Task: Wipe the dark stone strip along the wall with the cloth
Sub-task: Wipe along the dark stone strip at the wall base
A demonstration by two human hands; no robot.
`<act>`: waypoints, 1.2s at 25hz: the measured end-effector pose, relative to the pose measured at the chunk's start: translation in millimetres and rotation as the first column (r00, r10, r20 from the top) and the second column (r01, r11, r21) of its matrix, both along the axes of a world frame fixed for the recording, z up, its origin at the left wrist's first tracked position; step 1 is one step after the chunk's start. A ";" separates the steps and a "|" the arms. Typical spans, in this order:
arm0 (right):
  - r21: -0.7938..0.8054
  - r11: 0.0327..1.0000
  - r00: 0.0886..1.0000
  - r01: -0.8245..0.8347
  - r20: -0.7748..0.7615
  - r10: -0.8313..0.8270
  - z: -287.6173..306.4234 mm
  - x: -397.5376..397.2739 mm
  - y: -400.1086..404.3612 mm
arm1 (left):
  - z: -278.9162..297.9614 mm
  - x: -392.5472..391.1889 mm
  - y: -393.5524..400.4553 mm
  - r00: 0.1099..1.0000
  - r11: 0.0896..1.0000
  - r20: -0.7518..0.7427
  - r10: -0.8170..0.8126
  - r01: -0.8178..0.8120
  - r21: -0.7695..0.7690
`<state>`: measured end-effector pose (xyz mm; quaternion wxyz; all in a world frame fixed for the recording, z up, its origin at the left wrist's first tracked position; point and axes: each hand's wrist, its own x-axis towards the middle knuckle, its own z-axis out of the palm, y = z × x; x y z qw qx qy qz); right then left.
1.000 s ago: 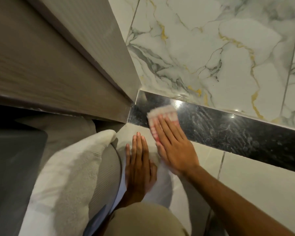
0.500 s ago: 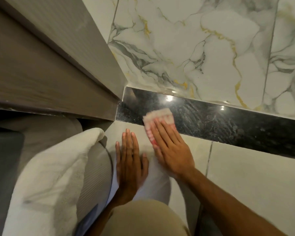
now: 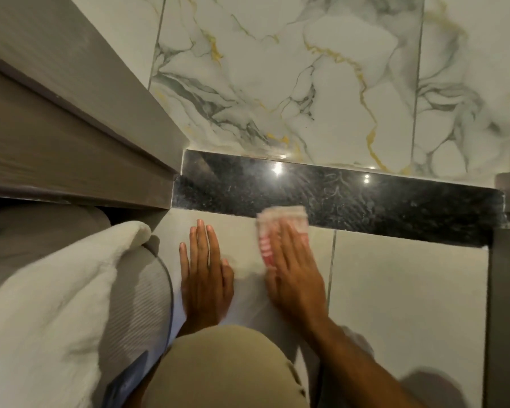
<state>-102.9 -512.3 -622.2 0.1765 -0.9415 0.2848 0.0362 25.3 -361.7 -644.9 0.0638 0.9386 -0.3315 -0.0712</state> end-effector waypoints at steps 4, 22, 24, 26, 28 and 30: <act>0.016 0.925 0.920 0.380 -0.107 -0.376 1.5 15.7 -52.5 | 2.2 -7.2 -29.7 0.997 0.997 -0.037 -0.071 0.069 -0.043; -0.099 0.984 0.987 0.150 -0.050 -0.155 -5.0 11.2 -77.9 | -14.3 -28.4 -84.3 0.928 0.928 0.006 -0.372 0.372 -0.040; -0.117 0.979 0.981 0.170 -0.078 -0.180 2.6 -40.5 -68.4 | -10.7 -32.6 -92.0 0.916 0.915 -0.021 -0.401 0.400 -0.053; -0.126 0.940 0.939 0.317 -0.100 -0.330 7.3 -68.2 -92.0 | -10.3 -35.9 -96.2 0.910 0.909 -0.029 -0.415 0.413 -0.050; -0.166 0.868 0.874 0.468 -0.054 -0.482 6.2 -49.0 -124.2 | -11.6 -33.4 -96.5 0.902 0.902 -0.031 -0.430 0.429 -0.047; -0.199 0.862 0.881 0.466 0.015 -0.473 -4.4 1.7 -144.1 | -12.2 -30.4 -94.7 0.900 0.900 -0.023 -0.435 0.433 -0.050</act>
